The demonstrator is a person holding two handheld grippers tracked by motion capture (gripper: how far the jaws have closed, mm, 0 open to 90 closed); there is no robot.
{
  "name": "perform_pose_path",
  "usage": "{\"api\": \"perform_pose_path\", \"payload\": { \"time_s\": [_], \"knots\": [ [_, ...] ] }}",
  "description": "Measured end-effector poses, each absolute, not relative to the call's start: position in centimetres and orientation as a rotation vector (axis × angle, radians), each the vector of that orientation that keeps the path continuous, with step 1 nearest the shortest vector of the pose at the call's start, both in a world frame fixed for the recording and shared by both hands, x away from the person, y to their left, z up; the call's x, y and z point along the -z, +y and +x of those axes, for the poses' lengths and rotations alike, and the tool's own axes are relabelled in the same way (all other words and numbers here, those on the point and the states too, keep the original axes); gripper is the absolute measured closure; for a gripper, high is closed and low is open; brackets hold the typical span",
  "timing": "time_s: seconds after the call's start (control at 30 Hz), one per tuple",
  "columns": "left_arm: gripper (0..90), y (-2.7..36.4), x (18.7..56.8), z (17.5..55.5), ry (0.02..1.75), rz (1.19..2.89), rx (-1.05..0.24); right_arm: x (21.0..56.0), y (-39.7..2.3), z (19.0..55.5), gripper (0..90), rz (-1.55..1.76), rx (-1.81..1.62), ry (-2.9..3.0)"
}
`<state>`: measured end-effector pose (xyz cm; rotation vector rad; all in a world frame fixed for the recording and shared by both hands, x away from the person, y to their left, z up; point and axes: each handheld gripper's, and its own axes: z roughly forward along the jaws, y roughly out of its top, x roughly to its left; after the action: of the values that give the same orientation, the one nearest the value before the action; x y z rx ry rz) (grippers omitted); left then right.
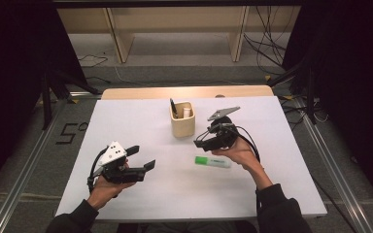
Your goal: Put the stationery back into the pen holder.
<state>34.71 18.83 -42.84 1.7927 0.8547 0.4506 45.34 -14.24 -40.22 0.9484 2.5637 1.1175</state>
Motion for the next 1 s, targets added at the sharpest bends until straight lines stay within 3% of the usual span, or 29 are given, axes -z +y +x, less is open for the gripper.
{"api": "perform_pose_path", "payload": {
  "time_s": [0.5, 1.0],
  "knots": [
    [18.5, 18.8, 42.8, 34.6, 0.852, 1.792, -0.446, 42.5, -14.1, 45.4, 22.1, 0.873, -0.887, 2.756],
    [18.5, 18.8, 42.9, 34.7, 0.855, 1.798, -0.438, 44.5, -13.7, 45.5, 34.3, 0.821, -0.642, 2.854]
  ]
}}
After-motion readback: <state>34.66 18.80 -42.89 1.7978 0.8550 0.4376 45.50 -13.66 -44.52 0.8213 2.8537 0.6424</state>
